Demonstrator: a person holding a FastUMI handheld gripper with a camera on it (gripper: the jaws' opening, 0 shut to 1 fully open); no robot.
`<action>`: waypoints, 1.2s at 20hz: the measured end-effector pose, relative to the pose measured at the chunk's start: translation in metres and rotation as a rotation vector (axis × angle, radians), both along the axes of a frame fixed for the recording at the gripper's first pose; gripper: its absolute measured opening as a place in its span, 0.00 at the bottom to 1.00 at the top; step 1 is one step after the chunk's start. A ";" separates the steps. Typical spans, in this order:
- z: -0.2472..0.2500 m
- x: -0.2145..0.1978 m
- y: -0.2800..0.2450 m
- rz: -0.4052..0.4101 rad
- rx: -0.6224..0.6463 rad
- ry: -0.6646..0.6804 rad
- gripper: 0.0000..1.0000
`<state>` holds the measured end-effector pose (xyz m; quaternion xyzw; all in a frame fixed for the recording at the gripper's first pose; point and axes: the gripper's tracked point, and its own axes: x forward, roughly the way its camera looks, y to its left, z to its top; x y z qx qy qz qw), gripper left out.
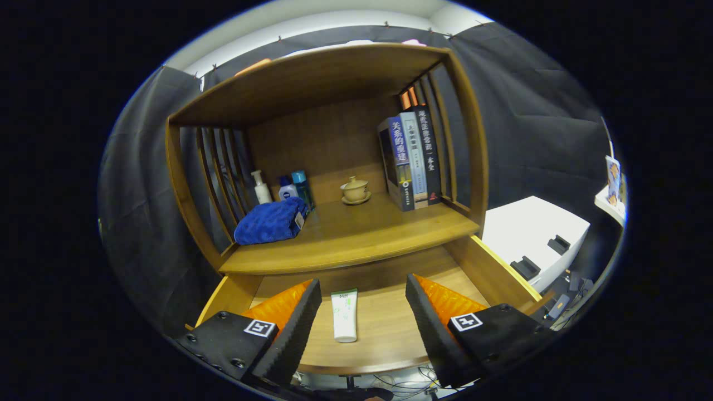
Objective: Pull open the drawer, take out the items inside it, and place them on the countertop above the cabinet.
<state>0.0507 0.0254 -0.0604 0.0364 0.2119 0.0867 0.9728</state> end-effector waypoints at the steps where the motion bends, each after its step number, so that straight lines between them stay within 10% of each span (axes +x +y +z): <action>1: -0.008 0.006 0.007 0.022 -0.019 0.032 0.98; 24: -0.166 0.031 0.051 0.127 -0.240 0.682 0.99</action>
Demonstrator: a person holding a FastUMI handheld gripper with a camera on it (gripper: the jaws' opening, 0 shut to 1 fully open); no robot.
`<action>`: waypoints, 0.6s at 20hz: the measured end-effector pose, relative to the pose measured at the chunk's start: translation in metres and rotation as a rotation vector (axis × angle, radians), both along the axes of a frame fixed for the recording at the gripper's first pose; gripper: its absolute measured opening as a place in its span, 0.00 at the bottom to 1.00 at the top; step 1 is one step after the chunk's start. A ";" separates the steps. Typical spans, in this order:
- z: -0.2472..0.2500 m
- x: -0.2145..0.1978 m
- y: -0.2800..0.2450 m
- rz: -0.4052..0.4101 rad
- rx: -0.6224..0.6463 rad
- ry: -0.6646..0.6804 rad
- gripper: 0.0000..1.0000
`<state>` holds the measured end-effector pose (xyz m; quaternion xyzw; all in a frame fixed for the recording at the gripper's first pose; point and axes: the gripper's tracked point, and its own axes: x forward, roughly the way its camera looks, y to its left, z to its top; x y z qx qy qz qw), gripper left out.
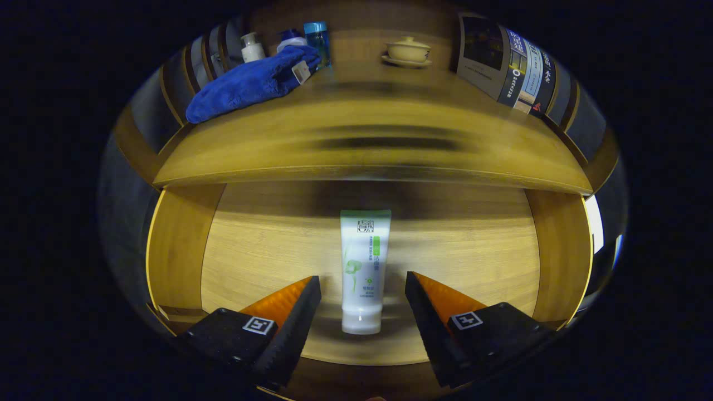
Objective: Pull open the drawer, take out the items inside it, and place them on the countertop above the cabinet.
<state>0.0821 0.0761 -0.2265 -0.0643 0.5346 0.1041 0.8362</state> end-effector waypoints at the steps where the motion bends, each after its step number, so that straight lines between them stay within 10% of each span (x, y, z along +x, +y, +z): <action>1: -0.001 0.000 0.000 -0.001 -0.008 0.013 0.99; 12: -0.021 -0.001 -0.014 -0.010 -0.059 0.087 0.74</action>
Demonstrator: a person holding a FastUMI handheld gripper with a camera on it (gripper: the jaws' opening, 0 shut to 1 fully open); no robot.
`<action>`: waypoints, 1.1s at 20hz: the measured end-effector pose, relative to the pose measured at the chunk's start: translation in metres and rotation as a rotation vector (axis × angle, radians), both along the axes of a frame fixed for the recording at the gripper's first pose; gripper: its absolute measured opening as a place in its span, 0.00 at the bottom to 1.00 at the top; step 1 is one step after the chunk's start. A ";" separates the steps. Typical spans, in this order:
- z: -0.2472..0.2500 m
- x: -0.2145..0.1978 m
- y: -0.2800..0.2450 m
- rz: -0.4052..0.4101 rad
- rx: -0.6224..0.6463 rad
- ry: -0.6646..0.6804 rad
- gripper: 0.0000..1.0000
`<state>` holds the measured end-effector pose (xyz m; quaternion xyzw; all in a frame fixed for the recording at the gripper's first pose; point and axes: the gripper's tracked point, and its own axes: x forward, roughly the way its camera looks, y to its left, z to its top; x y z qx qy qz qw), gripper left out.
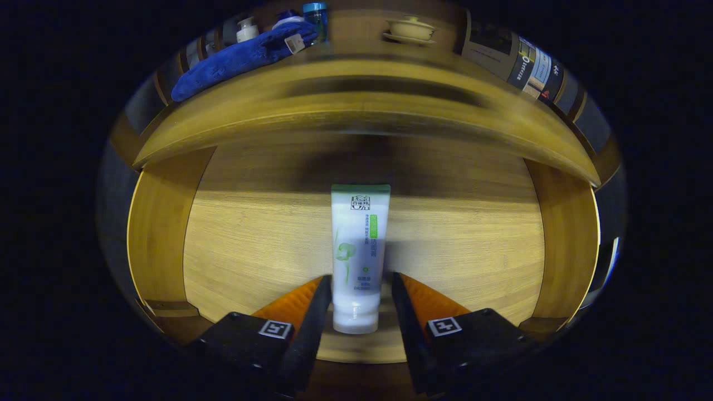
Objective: Pull open the drawer, take out the items inside it, and place them on the countertop above the cabinet.
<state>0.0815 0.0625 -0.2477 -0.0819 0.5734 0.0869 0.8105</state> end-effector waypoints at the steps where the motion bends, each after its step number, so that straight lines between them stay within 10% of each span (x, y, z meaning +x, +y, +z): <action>1: -0.001 0.002 0.003 0.008 0.013 -0.016 0.70; 6: 0.013 -0.006 -0.001 -0.002 0.019 -0.028 0.51; 22: 0.158 -0.040 -0.003 0.045 0.080 -0.192 0.49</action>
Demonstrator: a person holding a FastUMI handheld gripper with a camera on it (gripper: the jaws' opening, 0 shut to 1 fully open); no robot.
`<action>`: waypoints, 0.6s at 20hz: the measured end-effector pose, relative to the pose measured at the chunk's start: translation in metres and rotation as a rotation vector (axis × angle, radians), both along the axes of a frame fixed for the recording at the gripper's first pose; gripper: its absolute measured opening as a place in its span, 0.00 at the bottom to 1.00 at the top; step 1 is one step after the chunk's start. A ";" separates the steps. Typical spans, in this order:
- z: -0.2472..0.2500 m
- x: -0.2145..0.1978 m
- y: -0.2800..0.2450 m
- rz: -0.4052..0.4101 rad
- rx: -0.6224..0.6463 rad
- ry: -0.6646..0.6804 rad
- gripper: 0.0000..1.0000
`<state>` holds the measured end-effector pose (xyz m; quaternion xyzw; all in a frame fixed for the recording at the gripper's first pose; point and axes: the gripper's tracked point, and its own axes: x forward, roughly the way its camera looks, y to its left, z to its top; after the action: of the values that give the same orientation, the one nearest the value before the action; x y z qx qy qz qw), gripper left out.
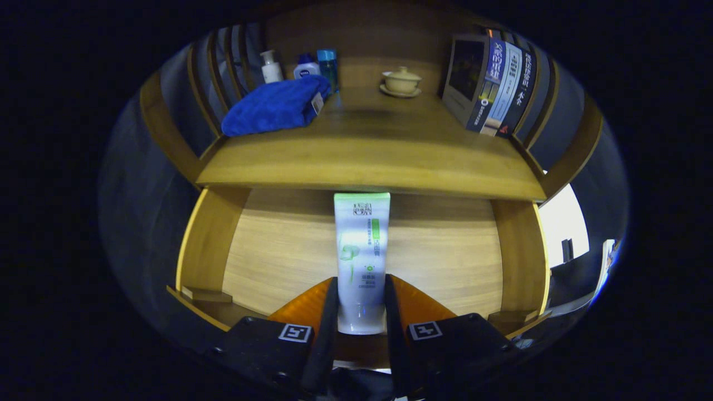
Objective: Pull open the drawer, take out the items inside it, and place them on the countertop above the cabinet.
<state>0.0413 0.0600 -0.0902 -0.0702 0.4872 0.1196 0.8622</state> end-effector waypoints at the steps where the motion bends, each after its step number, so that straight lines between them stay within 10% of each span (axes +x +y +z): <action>1: 0.010 0.001 0.002 0.000 0.008 -0.006 0.49; 12: 0.089 0.032 0.023 0.032 0.039 -0.167 0.46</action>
<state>0.0736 0.0826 -0.0014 -0.0711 0.4100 0.1367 0.8990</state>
